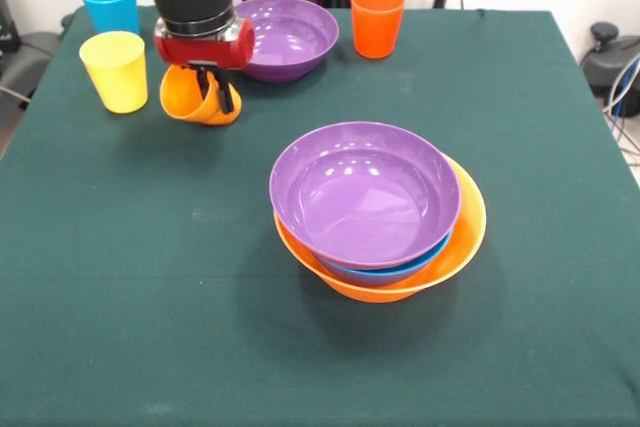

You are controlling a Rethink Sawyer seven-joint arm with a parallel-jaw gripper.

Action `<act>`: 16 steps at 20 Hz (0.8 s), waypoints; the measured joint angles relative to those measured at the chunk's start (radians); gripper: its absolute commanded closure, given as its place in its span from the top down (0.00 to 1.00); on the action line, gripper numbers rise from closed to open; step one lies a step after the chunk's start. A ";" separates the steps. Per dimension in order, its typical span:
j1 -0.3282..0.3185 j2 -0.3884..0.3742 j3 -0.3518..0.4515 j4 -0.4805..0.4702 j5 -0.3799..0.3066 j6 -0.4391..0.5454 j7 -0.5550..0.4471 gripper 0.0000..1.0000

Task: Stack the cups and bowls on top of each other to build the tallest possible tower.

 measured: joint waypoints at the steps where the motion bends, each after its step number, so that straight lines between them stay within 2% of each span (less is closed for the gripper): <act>1: 0.002 -0.002 0.000 0.000 0.000 0.000 0.000 0.00; 10: 0.031 -0.068 0.002 0.001 0.000 0.009 0.000 0.00; 14: 0.048 -0.128 0.004 0.002 0.024 0.072 0.000 0.00; 15: 0.058 -0.168 0.007 0.002 0.053 0.139 0.000 0.00; 16: 0.061 -0.179 0.008 0.002 0.061 0.159 0.000 0.00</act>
